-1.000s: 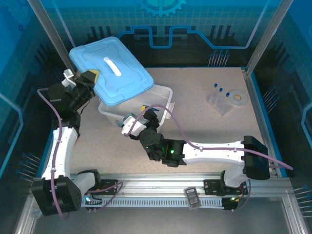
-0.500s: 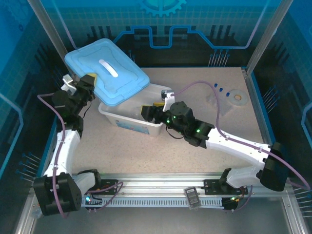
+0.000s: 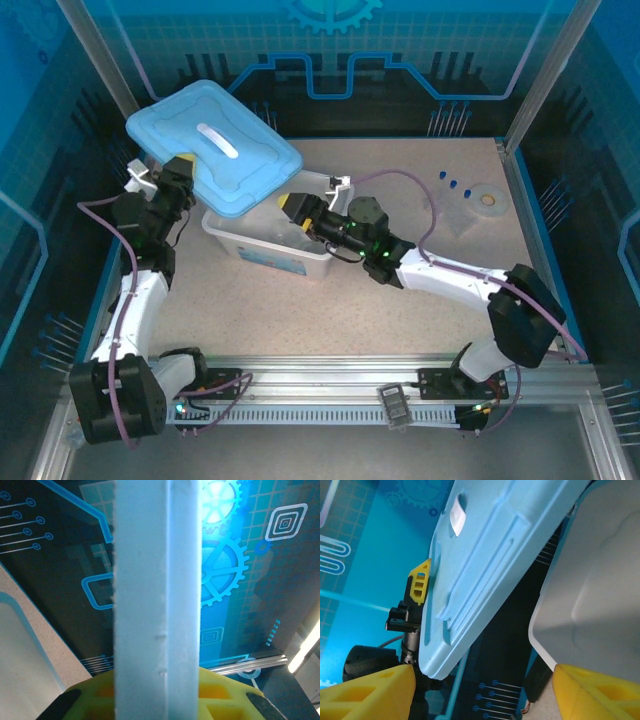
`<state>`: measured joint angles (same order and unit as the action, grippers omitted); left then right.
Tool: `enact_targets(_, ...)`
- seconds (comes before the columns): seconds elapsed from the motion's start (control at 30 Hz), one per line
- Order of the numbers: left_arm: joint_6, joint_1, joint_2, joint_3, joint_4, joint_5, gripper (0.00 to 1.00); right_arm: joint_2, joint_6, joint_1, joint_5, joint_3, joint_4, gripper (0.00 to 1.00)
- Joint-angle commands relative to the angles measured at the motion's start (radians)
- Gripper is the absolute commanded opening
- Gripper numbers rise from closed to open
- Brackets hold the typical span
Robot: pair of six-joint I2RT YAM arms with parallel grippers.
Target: Organize the chemistry lab equipment
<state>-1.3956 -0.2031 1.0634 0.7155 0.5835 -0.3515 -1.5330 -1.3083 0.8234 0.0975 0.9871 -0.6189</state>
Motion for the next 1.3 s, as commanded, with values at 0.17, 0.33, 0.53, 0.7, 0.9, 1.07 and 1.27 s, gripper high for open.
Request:
enact_targets(0.17,0.042,0.031,-0.031,-0.011,0.090,0.045,0.12,-0.090,-0.142,-0.015,0.000,0.066,-0.174,0.72)
enact_targets(0.33,0.058,0.042,-0.030,-0.019,0.093,0.058,0.12,-0.150,-0.203,-0.014,-0.027,0.101,-0.234,0.70)
enact_targets(0.53,0.063,0.057,-0.025,-0.031,0.112,0.075,0.13,-0.224,-0.264,0.007,-0.074,0.152,-0.266,0.62)
enact_targets(0.7,0.105,0.074,-0.044,-0.031,0.088,0.096,0.14,-0.241,-0.261,0.016,-0.124,0.180,-0.249,0.51)
enact_targets(0.9,0.114,0.085,-0.047,-0.043,0.096,0.104,0.15,-0.274,-0.272,0.019,-0.148,0.226,-0.239,0.38)
enact_targets(1.07,0.114,0.094,-0.048,-0.056,0.104,0.104,0.15,-0.306,-0.285,0.019,-0.156,0.265,-0.234,0.32)
enact_targets(1.27,0.117,0.097,-0.063,-0.076,0.094,0.100,0.15,-0.310,-0.262,0.012,-0.154,0.286,-0.219,0.20)
